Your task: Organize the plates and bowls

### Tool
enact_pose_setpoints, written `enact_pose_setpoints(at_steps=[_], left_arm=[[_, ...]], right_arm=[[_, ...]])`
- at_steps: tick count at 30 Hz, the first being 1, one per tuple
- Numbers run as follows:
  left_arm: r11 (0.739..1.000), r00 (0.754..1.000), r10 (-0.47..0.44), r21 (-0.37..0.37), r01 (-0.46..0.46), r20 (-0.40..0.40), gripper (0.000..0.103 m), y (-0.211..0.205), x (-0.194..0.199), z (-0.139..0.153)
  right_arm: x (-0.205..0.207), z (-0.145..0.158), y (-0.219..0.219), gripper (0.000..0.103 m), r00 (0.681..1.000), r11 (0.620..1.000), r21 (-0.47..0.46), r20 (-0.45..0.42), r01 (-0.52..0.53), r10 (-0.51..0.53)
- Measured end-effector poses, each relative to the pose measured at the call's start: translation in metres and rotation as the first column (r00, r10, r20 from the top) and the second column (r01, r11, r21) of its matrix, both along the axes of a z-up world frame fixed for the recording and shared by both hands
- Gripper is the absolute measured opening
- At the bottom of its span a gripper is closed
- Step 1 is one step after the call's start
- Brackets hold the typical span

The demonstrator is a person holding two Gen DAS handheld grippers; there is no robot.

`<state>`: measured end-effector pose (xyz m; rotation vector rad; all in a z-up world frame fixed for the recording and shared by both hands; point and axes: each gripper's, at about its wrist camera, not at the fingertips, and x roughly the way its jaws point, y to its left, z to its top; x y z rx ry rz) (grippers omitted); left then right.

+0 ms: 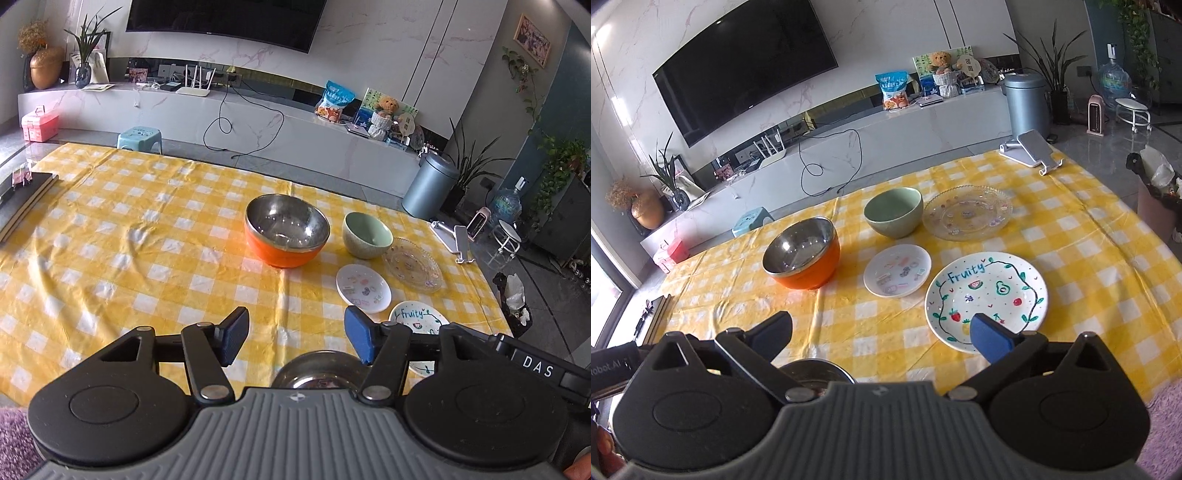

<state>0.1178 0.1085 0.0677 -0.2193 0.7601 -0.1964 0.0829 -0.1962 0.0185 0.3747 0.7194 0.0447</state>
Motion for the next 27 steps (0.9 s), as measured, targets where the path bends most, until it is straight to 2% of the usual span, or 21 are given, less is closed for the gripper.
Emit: enact_pose_setpoints(at_steps=[3,9,13,18,23,27], left_arm=[[1.000,1.000,-0.021,-0.012,0.020,-0.021,0.073,0.004,0.011,0.003],[0.997,0.996,-0.069,-0.041,0.067,-0.061,0.085,0.011,0.036,0.004],[0.998,0.994,-0.050,-0.037,0.047,-0.095,0.086,0.016,0.057,-0.001],[0.999,0.987,-0.019,-0.048,0.012,-0.159,0.086,0.019,0.087,-0.013],[0.996,0.977,-0.029,-0.093,0.010,-0.211,0.082,0.023,0.118,-0.033],[0.994,0.972,-0.013,-0.108,-0.013,-0.235,0.079,0.028,0.147,-0.043]], right_arm=[[0.013,-0.002,0.000,0.100,0.999,0.998,0.053,-0.039,-0.030,0.032],[0.045,0.001,0.010,0.100,0.989,0.991,0.097,-0.107,-0.087,0.098],[0.070,0.002,0.019,0.100,0.980,0.990,0.092,-0.154,-0.109,0.122],[0.102,0.001,0.026,0.100,0.972,0.982,0.122,-0.172,-0.143,0.163],[0.141,-0.009,0.035,0.086,0.959,0.982,0.102,-0.218,-0.161,0.180],[0.177,-0.018,0.039,0.080,0.947,0.976,0.141,-0.253,-0.166,0.198]])
